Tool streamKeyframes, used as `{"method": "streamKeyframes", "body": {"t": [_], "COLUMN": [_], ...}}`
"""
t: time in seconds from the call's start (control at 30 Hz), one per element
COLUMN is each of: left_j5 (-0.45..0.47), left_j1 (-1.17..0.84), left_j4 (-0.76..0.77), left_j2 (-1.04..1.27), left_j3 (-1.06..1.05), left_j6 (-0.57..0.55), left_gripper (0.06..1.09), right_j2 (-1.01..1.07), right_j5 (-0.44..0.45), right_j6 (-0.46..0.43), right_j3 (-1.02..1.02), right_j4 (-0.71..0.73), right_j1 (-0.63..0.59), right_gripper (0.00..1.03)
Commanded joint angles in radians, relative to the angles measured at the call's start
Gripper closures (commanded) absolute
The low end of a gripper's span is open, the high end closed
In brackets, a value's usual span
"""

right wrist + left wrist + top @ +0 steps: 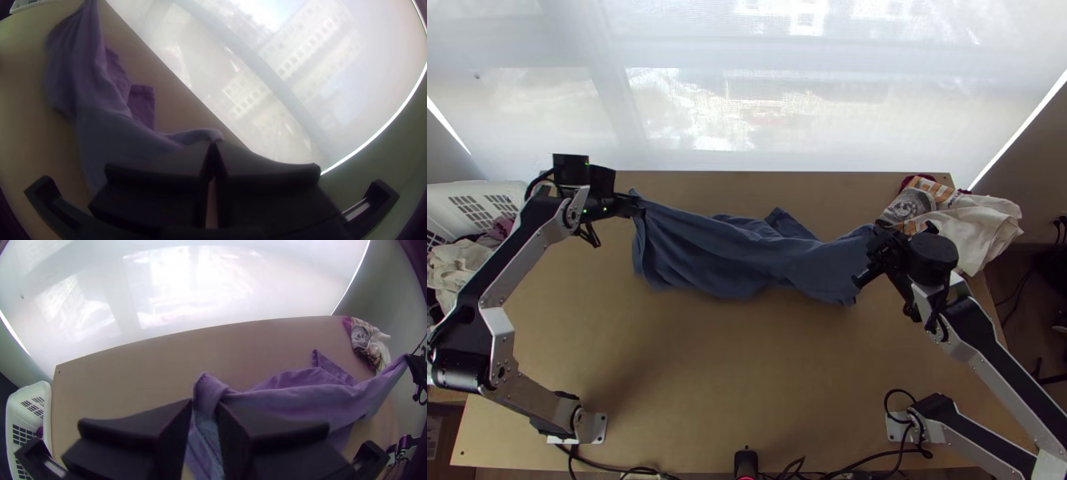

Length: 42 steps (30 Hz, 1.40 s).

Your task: Fold the t-shirt

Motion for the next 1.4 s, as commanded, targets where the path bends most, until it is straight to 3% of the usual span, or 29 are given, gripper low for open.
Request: {"method": "streamKeyframes", "body": {"t": [0.0,0.1,0.2,0.33,0.73,0.93,1.03,1.13,1.37], "left_j5": [-0.012,-0.012,-0.011,0.001,-0.008,-0.017,-0.019,-0.034,-0.042], "left_j1": [-0.057,-0.069,-0.065,-0.032,-0.123,-0.137,-0.134,-0.129,-0.124], "left_j4": [-0.067,-0.179,-0.323,-0.4,-0.317,-0.242,-0.225,-0.208,-0.183], "left_j2": [0.16,0.147,0.106,0.023,-0.004,0.057,0.092,0.112,0.117], "left_j3": [0.085,0.1,0.095,0.0,-0.153,-0.165,-0.165,-0.168,-0.17], "left_j6": [-0.029,-0.021,0.0,0.028,0.007,0.002,0.002,0.002,-0.006], "left_gripper": [0.3,0.19,0.18,0.18,0.2,0.34,0.48,0.53,1.04], "right_j2": [0.128,0.138,0.125,0.085,0.0,-0.049,-0.08,-0.106,-0.129], "right_j5": [0.001,0.001,0.001,0.001,0.001,0.001,0.001,0.001,0.001], "right_j6": [-0.015,-0.01,0.007,0.022,0.053,0.085,0.087,0.087,0.088], "right_j3": [-0.049,-0.049,-0.052,-0.068,-0.059,-0.061,-0.068,-0.07,-0.091], "right_j4": [0.135,0.166,0.166,0.146,0.086,0.02,-0.012,-0.045,-0.08], "right_j1": [-0.094,-0.11,-0.11,-0.11,-0.048,-0.027,-0.016,0.001,0.036], "right_gripper": [0.91,0.75,0.45,0.04,0.05,0.05,0.05,0.05,0.05]}}
